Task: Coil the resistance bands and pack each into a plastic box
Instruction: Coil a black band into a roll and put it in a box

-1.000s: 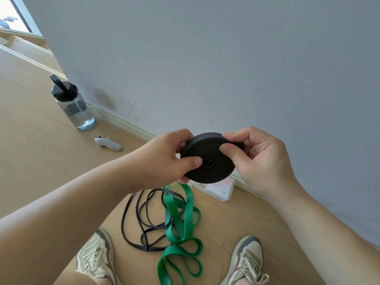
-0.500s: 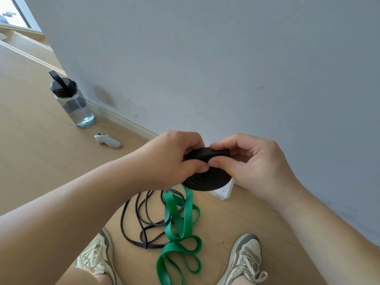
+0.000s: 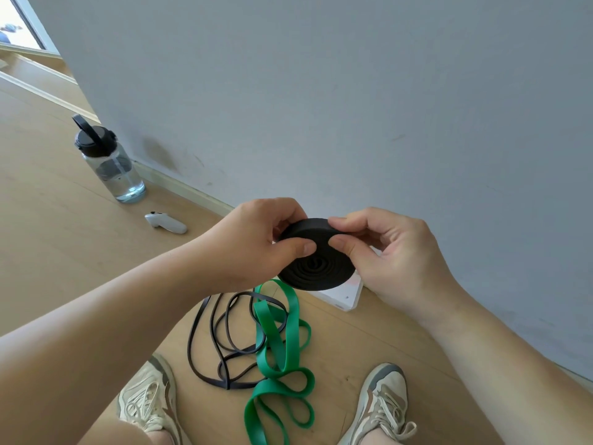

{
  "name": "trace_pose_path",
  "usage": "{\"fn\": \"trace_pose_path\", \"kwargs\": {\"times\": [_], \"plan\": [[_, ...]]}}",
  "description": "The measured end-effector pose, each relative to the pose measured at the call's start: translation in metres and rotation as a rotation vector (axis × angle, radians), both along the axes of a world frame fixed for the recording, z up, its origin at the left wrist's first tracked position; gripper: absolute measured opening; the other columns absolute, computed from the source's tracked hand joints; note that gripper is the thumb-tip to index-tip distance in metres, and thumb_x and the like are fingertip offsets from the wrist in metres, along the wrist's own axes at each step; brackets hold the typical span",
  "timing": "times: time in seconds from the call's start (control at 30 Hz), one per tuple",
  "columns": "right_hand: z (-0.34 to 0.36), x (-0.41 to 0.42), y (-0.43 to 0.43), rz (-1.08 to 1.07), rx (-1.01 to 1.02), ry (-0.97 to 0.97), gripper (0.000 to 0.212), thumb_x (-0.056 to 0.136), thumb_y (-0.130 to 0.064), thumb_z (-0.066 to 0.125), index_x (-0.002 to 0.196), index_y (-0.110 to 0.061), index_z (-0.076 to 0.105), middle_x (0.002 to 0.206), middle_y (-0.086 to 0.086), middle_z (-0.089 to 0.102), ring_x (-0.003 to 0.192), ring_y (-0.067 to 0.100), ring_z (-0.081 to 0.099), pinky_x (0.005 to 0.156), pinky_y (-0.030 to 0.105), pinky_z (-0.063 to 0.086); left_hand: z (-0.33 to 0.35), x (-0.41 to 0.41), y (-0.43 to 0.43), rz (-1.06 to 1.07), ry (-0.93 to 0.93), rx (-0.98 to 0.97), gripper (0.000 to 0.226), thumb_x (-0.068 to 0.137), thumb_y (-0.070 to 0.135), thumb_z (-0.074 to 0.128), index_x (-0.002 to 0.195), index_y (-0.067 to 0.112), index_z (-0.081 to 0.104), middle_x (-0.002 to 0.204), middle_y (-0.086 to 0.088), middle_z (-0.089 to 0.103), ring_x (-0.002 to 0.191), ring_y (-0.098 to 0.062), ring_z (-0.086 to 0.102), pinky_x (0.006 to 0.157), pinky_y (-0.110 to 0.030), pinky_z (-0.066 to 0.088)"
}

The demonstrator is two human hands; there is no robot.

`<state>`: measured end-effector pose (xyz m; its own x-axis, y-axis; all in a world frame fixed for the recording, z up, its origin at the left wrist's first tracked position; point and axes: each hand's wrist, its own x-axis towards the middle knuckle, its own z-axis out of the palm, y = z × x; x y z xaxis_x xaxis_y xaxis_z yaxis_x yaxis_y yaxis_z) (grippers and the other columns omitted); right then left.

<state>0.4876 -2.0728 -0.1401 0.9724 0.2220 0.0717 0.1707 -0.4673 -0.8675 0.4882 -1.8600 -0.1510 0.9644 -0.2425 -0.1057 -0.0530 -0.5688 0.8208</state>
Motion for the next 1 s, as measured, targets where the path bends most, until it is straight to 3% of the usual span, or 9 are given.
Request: {"fn": "trace_pose_path", "kwargs": {"times": [0.27,0.43,0.53,0.7,0.8,0.93,1.0], "plan": [[0.006,0.001,-0.006,-0.019,0.053,-0.054,0.019,0.081,-0.006,0.085,0.086,-0.021,0.076,0.081,-0.015,0.078,0.077,0.008,0.076,0.074,0.018,0.058,0.003,-0.002,0.000,-0.043,0.017,-0.045,0.005,0.094,0.031,0.073,0.098,0.030,0.070,0.081,0.010,0.073,0.069,0.000,0.064,0.064,-0.014,0.051],[0.006,0.003,-0.009,0.035,0.012,0.065,0.021,0.081,-0.010,0.087,0.091,-0.024,0.075,0.083,-0.012,0.079,0.078,0.006,0.076,0.079,0.020,0.060,0.001,-0.003,-0.001,-0.019,-0.013,-0.019,0.004,0.094,0.031,0.073,0.096,0.030,0.070,0.078,0.009,0.071,0.067,0.001,0.059,0.062,-0.009,0.045],[0.004,0.004,-0.007,-0.006,0.004,0.052,0.020,0.081,-0.009,0.086,0.086,-0.025,0.075,0.080,-0.013,0.078,0.073,0.008,0.074,0.072,0.018,0.059,0.001,-0.001,-0.001,-0.006,0.008,-0.064,0.004,0.094,0.029,0.073,0.098,0.029,0.072,0.080,0.009,0.074,0.067,0.001,0.063,0.063,-0.010,0.048],[-0.001,0.010,-0.004,-0.124,0.053,0.152,0.020,0.082,-0.007,0.085,0.078,-0.024,0.076,0.078,-0.005,0.080,0.076,0.019,0.077,0.078,0.034,0.064,0.000,0.001,-0.001,-0.008,0.022,-0.087,0.041,0.095,0.024,0.073,0.130,0.042,0.062,0.101,0.013,0.073,0.078,-0.002,0.072,0.068,-0.012,0.054],[-0.002,0.013,-0.002,-0.168,0.078,0.193,0.017,0.084,-0.008,0.084,0.082,-0.023,0.077,0.075,-0.003,0.080,0.077,0.016,0.077,0.082,0.034,0.063,-0.002,0.003,-0.005,-0.003,-0.027,-0.016,0.041,0.093,0.025,0.073,0.127,0.047,0.064,0.107,0.016,0.071,0.083,-0.004,0.070,0.071,-0.007,0.050],[0.003,0.016,0.000,-0.220,0.110,0.199,0.017,0.085,-0.008,0.082,0.082,-0.024,0.077,0.075,-0.003,0.080,0.077,0.014,0.077,0.083,0.032,0.062,-0.001,0.006,-0.009,0.001,0.043,-0.074,0.045,0.095,0.025,0.072,0.133,0.048,0.062,0.106,0.014,0.073,0.086,-0.002,0.071,0.074,-0.006,0.051],[0.004,0.018,0.003,-0.238,0.111,0.191,0.016,0.086,-0.009,0.081,0.082,-0.024,0.077,0.076,-0.003,0.080,0.080,0.016,0.078,0.084,0.034,0.062,0.003,0.009,-0.009,-0.026,0.049,-0.066,0.045,0.095,0.023,0.071,0.133,0.046,0.060,0.101,0.010,0.075,0.087,-0.007,0.072,0.083,-0.018,0.056]]}}
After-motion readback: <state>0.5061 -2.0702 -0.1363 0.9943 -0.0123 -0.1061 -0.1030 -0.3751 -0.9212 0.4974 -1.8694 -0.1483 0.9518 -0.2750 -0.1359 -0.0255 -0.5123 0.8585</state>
